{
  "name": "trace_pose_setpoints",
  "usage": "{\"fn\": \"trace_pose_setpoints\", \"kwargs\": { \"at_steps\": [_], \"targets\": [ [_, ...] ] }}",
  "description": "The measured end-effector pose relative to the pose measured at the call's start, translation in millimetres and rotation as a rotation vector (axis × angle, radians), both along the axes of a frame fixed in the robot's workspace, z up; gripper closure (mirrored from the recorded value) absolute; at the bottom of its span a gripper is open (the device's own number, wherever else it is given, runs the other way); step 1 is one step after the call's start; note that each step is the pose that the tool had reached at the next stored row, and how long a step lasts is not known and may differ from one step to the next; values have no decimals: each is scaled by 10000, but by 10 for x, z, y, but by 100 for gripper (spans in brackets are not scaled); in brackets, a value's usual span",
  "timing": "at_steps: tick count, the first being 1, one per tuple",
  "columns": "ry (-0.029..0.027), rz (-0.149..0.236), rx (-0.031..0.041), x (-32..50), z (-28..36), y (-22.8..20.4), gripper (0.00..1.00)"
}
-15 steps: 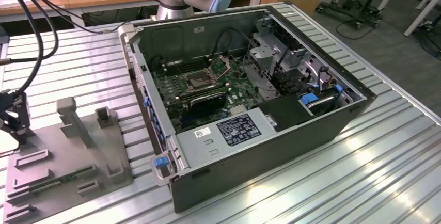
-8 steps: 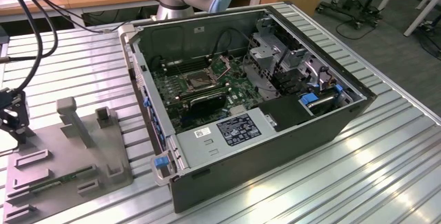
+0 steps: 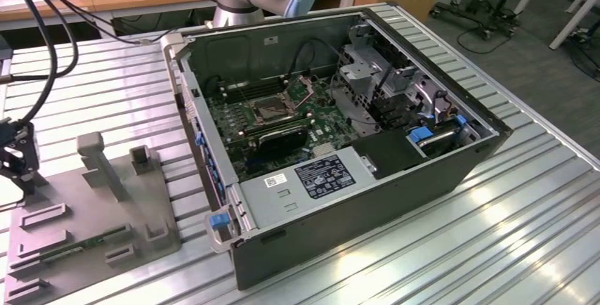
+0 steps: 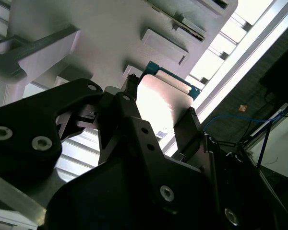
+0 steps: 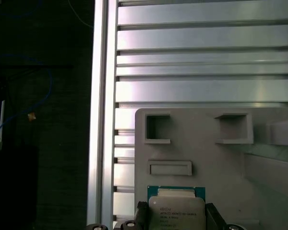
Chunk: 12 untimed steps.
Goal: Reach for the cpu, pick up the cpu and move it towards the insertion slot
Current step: 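Pick up the cpu and move it towards the insertion slot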
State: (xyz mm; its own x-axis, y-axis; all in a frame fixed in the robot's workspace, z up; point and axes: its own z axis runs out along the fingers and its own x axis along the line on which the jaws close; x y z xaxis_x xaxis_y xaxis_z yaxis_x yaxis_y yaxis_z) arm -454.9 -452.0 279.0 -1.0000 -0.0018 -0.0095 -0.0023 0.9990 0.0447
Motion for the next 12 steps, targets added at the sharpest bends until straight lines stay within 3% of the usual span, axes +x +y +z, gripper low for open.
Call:
{"fn": "trace_pose_setpoints", "kwargs": {
  "at_steps": [12],
  "targets": [
    [-2,0,1,2,52,0,45]
  ]
}}
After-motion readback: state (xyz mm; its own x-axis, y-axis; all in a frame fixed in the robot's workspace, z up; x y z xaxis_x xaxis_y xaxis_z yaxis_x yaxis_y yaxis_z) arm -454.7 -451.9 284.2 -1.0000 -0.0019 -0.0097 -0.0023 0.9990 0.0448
